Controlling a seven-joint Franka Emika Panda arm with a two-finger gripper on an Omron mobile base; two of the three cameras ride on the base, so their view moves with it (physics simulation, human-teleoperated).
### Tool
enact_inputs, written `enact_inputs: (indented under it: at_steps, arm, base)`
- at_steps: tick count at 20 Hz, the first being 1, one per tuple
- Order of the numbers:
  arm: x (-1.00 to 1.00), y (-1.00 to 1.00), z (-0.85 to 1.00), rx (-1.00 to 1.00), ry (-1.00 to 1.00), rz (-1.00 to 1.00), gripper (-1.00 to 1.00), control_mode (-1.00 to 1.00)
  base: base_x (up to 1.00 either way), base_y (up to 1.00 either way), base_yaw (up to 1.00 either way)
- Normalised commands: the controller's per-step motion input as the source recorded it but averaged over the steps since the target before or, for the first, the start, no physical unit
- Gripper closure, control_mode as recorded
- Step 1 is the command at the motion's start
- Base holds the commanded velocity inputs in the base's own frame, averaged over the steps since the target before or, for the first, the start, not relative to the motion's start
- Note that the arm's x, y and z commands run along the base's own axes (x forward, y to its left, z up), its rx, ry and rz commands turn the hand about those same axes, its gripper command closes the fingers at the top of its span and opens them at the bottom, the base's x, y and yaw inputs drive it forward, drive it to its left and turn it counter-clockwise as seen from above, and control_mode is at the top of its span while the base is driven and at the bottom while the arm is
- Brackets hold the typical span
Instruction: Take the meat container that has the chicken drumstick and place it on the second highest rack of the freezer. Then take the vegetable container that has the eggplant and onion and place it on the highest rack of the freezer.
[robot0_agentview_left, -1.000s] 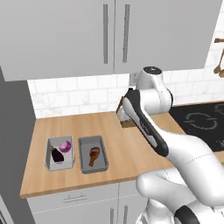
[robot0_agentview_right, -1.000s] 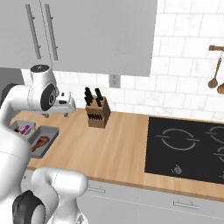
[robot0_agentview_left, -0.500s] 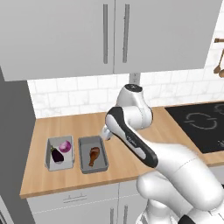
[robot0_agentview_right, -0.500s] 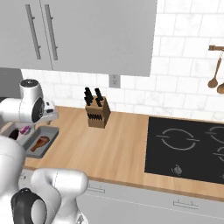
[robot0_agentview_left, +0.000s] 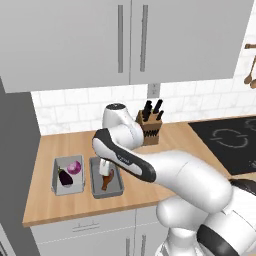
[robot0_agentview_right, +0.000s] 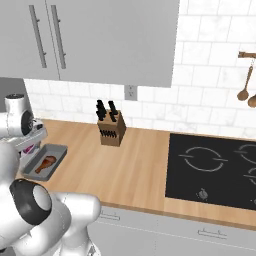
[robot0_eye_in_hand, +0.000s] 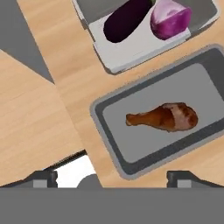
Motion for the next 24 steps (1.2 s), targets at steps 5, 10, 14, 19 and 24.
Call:
enact_inputs:
  at_steps: [5, 10, 14, 19, 24]
  arm:
    - [-0.08, 0.19, -0.68, -0.01, -0.16, 0.38, -1.00, -1.00]
    - [-0.11, 0.00, -0.46, 0.02, -0.16, 0.27, -1.00, -1.00]
    - [-0.19, 0.00, -0.02, 0.03, -0.08, 0.03, -1.00, -1.00]
    - [-0.54, -0.07, -0.13, 0.08, -0.08, 0.00, -1.00, -1.00]
    - [-0.31, 0.00, -0.29, -0.03, 0.11, 0.00, -1.00, -1.00]
  base:
    - [0.00, 0.00, 0.00]
    - [0.00, 0.00, 0.00]
    - [0.00, 0.00, 0.00]
    - [0.00, 0.00, 0.00]
    - [0.00, 0.00, 0.00]
